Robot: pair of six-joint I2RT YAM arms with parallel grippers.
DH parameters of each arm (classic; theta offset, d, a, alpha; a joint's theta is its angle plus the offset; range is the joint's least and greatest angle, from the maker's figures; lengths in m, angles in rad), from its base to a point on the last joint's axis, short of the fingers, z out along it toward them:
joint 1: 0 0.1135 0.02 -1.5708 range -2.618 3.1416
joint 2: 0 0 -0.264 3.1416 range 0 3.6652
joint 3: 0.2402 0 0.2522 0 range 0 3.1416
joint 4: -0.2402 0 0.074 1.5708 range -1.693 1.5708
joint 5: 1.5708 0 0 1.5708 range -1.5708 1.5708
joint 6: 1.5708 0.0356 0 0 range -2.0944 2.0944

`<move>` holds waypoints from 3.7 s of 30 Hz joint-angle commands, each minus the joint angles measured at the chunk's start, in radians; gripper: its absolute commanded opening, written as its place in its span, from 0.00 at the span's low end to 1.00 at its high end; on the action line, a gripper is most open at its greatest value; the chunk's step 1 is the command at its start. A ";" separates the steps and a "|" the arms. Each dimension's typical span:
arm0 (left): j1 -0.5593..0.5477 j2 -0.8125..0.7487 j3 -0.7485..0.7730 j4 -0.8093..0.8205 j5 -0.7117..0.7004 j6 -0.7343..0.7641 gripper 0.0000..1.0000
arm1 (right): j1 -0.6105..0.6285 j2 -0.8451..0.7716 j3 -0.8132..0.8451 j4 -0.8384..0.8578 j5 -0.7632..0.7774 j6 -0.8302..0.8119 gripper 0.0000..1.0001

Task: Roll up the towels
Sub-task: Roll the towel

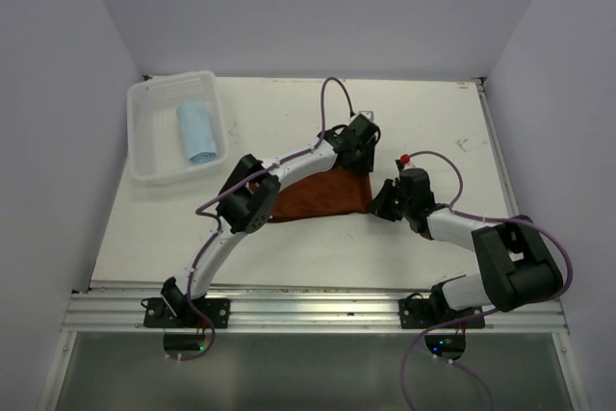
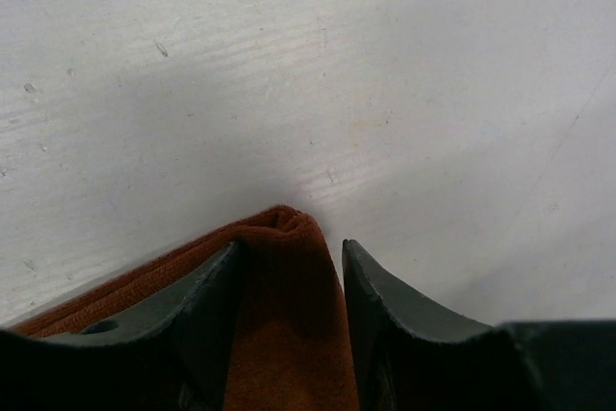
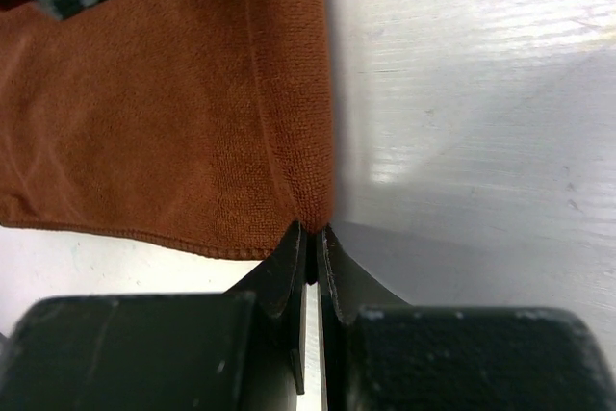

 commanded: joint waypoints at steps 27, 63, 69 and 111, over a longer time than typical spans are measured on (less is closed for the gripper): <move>-0.027 -0.013 0.085 0.040 -0.039 -0.047 0.32 | 0.170 -0.151 0.131 -0.380 0.414 -0.167 0.00; 0.053 -0.172 -0.258 0.396 0.098 -0.016 0.19 | 0.411 0.046 0.419 -0.674 0.781 -0.305 0.00; 0.062 -0.186 -0.300 0.408 0.096 -0.013 0.19 | 0.417 0.067 0.415 -0.633 0.706 -0.331 0.00; 0.081 -0.198 -0.389 0.467 0.127 0.033 0.10 | 0.187 -0.204 0.226 -0.417 0.261 -0.153 0.45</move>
